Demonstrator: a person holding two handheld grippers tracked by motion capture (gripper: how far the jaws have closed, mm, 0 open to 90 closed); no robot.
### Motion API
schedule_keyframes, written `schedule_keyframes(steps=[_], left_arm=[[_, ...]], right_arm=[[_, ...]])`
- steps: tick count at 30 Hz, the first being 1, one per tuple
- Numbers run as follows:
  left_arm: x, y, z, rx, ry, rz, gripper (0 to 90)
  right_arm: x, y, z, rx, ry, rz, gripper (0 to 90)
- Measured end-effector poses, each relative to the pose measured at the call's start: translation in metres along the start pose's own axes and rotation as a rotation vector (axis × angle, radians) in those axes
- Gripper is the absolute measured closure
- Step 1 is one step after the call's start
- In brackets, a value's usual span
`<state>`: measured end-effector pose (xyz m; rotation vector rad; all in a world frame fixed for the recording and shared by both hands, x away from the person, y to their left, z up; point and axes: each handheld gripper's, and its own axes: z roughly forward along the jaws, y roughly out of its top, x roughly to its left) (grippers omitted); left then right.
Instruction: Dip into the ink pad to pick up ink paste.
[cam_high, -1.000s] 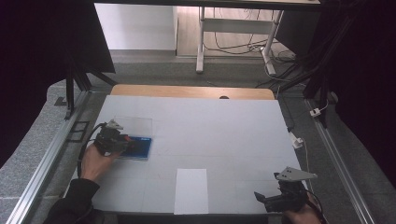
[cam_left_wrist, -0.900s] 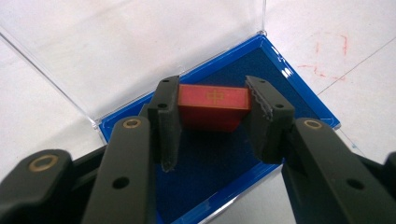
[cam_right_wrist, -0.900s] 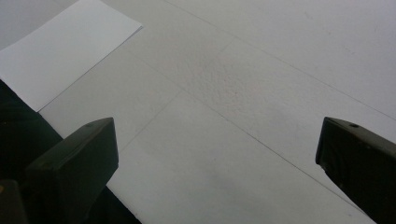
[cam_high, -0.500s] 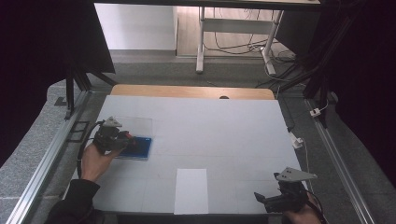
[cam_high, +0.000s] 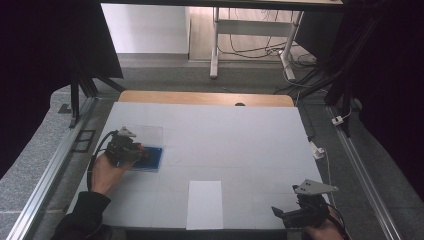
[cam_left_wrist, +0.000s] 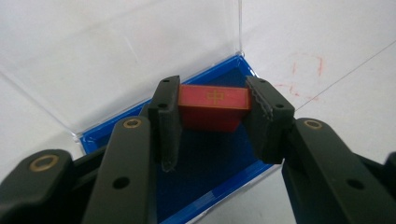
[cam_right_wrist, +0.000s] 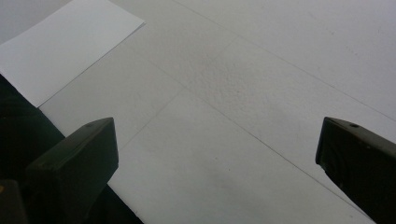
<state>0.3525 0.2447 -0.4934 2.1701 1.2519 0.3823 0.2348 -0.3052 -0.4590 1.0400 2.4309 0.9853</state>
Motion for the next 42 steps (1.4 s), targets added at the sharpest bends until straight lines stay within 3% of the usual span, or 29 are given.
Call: schedule_keyframes(steps=[6,12,16,24,29,32,37,42], left_arm=[[-0.001,-0.001,0.006,0.029,0.016,0.014,58.2],[-0.001,-0.005,0.007,0.012,0.01,-0.018,58.4],[-0.002,-0.01,0.008,-0.013,0.013,-0.01,58.7],[-0.016,-0.01,0.009,-0.007,0.095,0.048,58.8],[-0.003,-0.014,0.009,-0.035,0.019,-0.031,58.9],[-0.002,-0.014,0.009,-0.039,0.01,-0.046,58.9],[-0.013,-0.011,0.009,-0.014,0.077,0.016,58.8],[-0.008,-0.012,0.008,-0.026,0.054,-0.005,58.6]], right_arm=[[0.0,0.0,0.0,0.002,0.002,-0.004,0.0],[0.001,0.0,0.0,0.003,0.001,-0.008,0.0],[0.001,0.0,0.0,0.0,0.001,-0.008,0.0],[0.001,0.0,0.001,0.004,0.0,-0.013,0.0],[0.002,0.0,0.001,0.006,-0.003,-0.015,0.0],[0.002,0.0,0.001,0.006,-0.001,-0.014,0.0],[0.002,0.0,0.001,0.008,-0.001,-0.017,0.0],[0.002,0.0,0.001,0.008,-0.003,-0.018,0.0]])
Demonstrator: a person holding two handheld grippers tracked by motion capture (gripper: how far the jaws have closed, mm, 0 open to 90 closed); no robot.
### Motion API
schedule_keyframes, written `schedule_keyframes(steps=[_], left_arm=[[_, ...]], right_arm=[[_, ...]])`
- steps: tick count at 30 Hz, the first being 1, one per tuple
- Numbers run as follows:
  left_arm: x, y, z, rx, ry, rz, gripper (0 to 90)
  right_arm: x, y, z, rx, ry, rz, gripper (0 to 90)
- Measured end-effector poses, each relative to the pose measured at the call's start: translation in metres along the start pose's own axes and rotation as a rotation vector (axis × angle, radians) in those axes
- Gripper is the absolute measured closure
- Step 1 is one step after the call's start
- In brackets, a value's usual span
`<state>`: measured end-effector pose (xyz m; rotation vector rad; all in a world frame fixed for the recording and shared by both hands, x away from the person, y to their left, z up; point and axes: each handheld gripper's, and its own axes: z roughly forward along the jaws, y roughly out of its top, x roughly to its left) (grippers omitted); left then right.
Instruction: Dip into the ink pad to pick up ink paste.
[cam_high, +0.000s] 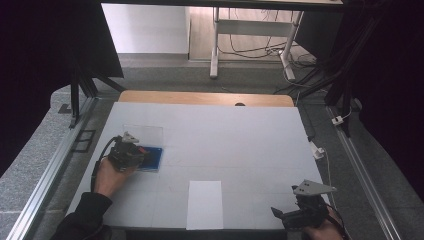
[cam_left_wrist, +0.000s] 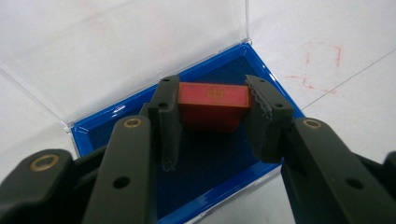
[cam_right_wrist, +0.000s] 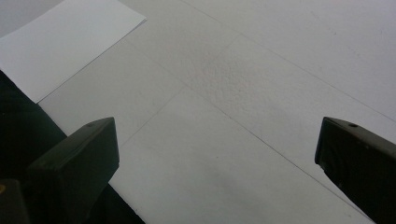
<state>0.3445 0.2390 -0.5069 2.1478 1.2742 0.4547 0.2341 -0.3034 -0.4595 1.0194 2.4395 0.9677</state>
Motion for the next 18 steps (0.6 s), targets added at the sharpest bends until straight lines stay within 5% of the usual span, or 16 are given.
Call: schedule_keyframes(steps=[9,18], left_arm=[[-0.002,0.003,-0.005,0.003,0.02,0.022,58.2],[0.0,0.003,-0.019,-0.021,-0.008,-0.004,58.2]], right_arm=[[0.0,0.0,0.0,0.002,0.002,-0.006,0.0],[0.001,0.0,0.0,0.005,0.001,-0.008,0.0]])
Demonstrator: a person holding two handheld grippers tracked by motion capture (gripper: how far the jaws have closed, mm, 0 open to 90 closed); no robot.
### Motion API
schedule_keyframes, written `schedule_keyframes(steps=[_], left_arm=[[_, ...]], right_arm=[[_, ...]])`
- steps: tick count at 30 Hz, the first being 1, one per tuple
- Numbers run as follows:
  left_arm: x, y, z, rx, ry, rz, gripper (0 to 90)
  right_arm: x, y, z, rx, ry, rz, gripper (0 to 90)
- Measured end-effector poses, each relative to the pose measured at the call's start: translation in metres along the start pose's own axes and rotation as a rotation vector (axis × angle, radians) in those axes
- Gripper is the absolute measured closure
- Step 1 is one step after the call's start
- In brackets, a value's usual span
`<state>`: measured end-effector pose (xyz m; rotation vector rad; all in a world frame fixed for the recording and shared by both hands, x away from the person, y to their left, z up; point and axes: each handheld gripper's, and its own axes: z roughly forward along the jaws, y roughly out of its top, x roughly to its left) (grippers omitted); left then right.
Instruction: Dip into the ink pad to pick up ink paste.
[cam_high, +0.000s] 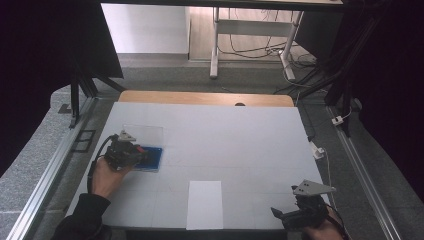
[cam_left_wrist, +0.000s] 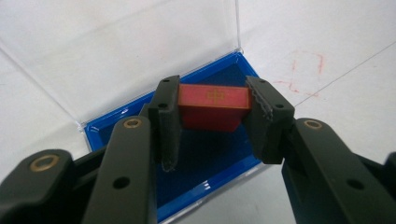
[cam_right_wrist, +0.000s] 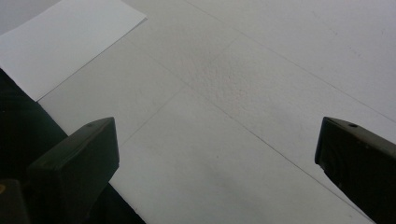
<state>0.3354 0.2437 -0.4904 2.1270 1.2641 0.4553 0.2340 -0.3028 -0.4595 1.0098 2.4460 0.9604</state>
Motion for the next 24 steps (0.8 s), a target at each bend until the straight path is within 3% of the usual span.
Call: schedule_keyframes(steps=[5,10,12,15,24], left_arm=[[0.004,-0.003,-0.006,0.005,-0.013,-0.014,58.3],[0.007,-0.005,-0.011,0.018,0.007,-0.004,58.2],[0.011,-0.006,-0.013,0.015,0.02,-0.019,58.1],[0.015,-0.009,-0.013,0.022,0.02,-0.038,58.1],[0.017,-0.012,-0.006,0.034,0.014,-0.036,58.3]], right_arm=[[0.0,0.0,0.0,0.001,0.0,-0.001,0.0],[0.0,0.0,0.0,0.002,-0.001,-0.004,0.0],[0.0,0.0,0.0,0.004,-0.002,-0.005,0.0],[0.0,0.0,0.0,0.004,-0.001,-0.007,0.0],[0.001,0.0,0.0,0.006,-0.001,-0.01,0.0]])
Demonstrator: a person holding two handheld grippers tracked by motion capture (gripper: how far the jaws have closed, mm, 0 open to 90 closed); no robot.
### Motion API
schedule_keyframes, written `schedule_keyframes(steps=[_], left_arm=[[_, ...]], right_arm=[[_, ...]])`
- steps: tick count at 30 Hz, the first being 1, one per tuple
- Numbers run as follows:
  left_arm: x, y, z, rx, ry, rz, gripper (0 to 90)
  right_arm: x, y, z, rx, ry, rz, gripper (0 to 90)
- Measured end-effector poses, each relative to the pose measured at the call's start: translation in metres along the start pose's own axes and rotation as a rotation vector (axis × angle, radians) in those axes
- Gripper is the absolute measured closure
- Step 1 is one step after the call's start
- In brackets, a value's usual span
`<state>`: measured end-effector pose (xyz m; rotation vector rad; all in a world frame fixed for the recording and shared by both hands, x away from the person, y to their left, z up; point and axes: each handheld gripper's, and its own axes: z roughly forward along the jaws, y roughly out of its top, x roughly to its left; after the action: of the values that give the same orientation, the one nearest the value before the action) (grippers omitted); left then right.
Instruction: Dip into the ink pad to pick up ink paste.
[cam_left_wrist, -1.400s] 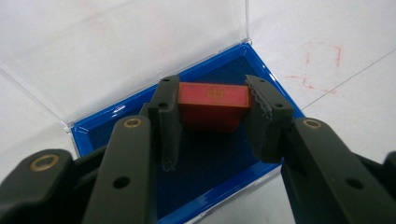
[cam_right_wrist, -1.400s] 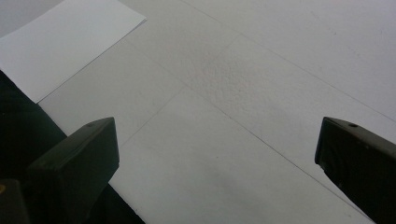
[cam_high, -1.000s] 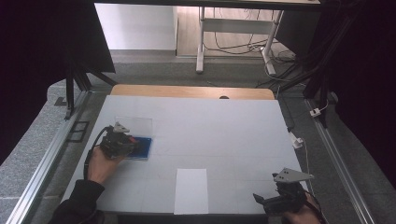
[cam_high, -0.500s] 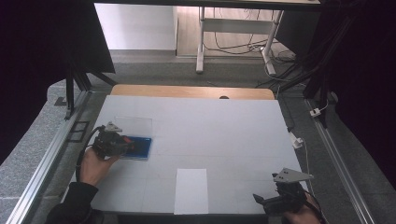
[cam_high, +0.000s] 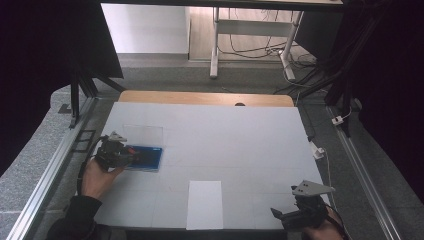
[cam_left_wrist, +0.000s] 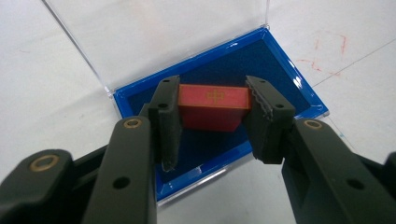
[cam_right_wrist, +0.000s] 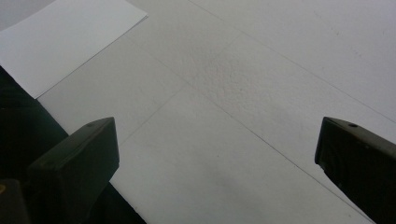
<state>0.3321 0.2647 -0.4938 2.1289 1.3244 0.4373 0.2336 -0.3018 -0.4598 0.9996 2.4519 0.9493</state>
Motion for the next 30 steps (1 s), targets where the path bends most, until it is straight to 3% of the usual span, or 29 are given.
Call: schedule_keyframes(steps=[7,14,21,28,29,30], left_arm=[[0.001,0.002,0.006,-0.005,-0.028,-0.015,58.3],[-0.007,0.004,0.013,0.036,-0.01,0.035,58.5],[-0.005,-0.002,0.014,0.007,-0.024,-0.002,58.8],[-0.019,-0.001,0.014,0.017,0.058,0.068,58.8],[-0.019,-0.001,0.014,0.017,0.058,0.068,58.9],[-0.014,-0.002,0.014,0.01,0.03,0.039,58.8]], right_arm=[[0.0,0.0,0.001,-0.001,-0.001,-0.001,0.0],[0.001,0.0,0.0,0.003,-0.003,-0.006,0.0],[0.001,0.0,0.001,0.005,-0.003,-0.012,0.0],[0.001,0.0,0.001,0.013,-0.004,-0.015,0.0],[0.001,0.0,0.001,0.013,-0.004,-0.015,0.0],[0.002,0.0,0.002,0.014,-0.007,-0.016,0.0]])
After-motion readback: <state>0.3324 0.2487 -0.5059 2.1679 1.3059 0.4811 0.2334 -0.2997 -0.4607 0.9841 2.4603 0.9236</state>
